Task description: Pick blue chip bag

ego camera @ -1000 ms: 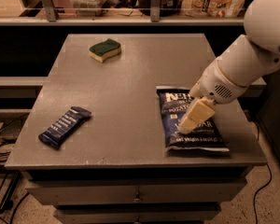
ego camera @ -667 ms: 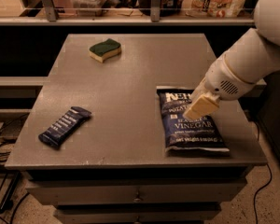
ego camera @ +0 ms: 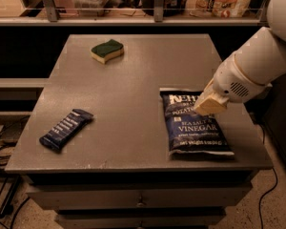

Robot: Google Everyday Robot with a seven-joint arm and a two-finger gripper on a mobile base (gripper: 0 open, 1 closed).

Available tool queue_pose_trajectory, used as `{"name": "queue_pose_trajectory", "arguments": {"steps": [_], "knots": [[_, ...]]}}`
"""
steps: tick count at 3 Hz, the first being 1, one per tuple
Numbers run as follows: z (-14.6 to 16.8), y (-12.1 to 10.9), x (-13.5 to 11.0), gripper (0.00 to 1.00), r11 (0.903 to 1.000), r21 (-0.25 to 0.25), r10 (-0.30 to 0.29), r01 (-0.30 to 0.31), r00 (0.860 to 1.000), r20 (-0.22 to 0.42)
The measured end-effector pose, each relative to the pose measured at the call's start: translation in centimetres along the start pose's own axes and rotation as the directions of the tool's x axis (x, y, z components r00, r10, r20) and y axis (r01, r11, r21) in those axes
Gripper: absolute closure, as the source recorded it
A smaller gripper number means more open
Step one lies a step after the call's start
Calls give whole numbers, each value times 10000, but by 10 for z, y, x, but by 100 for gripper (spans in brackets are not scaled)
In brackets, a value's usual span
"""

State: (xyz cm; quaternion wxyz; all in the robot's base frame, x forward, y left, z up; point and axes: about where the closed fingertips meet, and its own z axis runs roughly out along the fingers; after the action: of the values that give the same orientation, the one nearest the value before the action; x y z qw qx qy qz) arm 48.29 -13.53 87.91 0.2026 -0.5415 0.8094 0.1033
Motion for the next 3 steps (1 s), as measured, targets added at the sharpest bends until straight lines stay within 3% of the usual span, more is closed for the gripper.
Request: {"name": "queue_pose_trajectory", "arguments": {"steps": [1,2,3], "knots": [[-11,-2,-7,46,9995,207,-256,254,9996,99],[-12,-2,-13,15,9985,260,-489,482,9984,272],[-7,-2,-17,0,9978,152,-645,639,9971,412]]}}
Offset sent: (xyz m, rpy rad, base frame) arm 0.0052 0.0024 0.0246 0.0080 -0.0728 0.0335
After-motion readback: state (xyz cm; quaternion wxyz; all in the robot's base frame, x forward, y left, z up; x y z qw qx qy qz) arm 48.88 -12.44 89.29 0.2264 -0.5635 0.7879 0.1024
